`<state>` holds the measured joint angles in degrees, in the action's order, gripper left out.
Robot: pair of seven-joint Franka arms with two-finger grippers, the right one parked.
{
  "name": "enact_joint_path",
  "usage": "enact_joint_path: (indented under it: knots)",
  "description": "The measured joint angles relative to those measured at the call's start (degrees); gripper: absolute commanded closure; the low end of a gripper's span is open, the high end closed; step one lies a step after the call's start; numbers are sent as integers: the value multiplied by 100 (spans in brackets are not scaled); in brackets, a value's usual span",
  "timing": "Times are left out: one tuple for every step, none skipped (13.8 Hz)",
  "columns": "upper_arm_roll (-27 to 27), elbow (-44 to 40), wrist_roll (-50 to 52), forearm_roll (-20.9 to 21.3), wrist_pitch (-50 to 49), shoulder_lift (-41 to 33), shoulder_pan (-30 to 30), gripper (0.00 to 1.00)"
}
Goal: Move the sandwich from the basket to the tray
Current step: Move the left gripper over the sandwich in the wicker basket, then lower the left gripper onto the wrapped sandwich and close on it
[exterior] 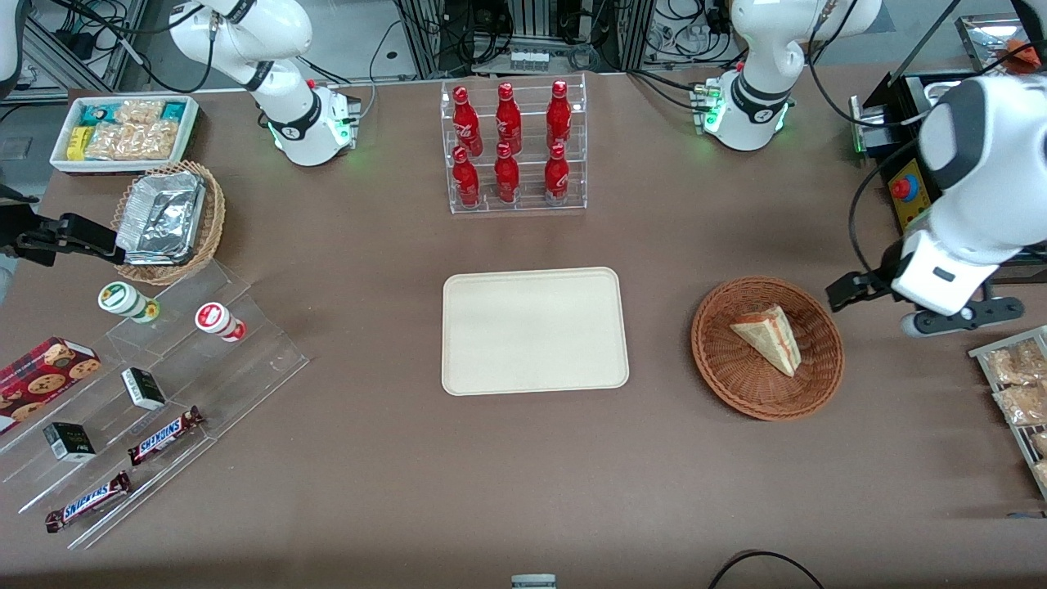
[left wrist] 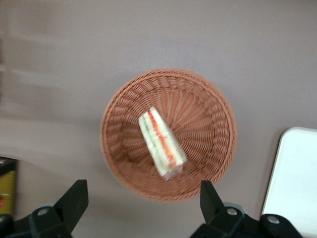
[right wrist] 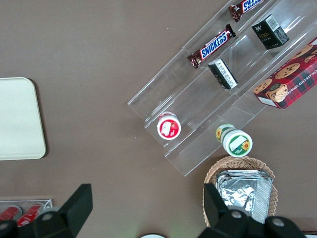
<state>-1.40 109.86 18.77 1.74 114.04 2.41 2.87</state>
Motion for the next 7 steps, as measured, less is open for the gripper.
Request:
enact_joint_path:
  knots:
    - [-34,305,446,0,363,-73,22,0]
    - [-74,613,967,0,753,-148,65,0]
    - [-118,892,1499,0,1110,-203,117,0]
    - [-173,1148,2002,0,1440,-237,173,0]
    - [-214,1354,2422,0,1697,-249,226,0]
    - [-237,1494,2722,0,1828,-249,258,0]
    - [-244,1593,2884,0,1879,-248,267,0]
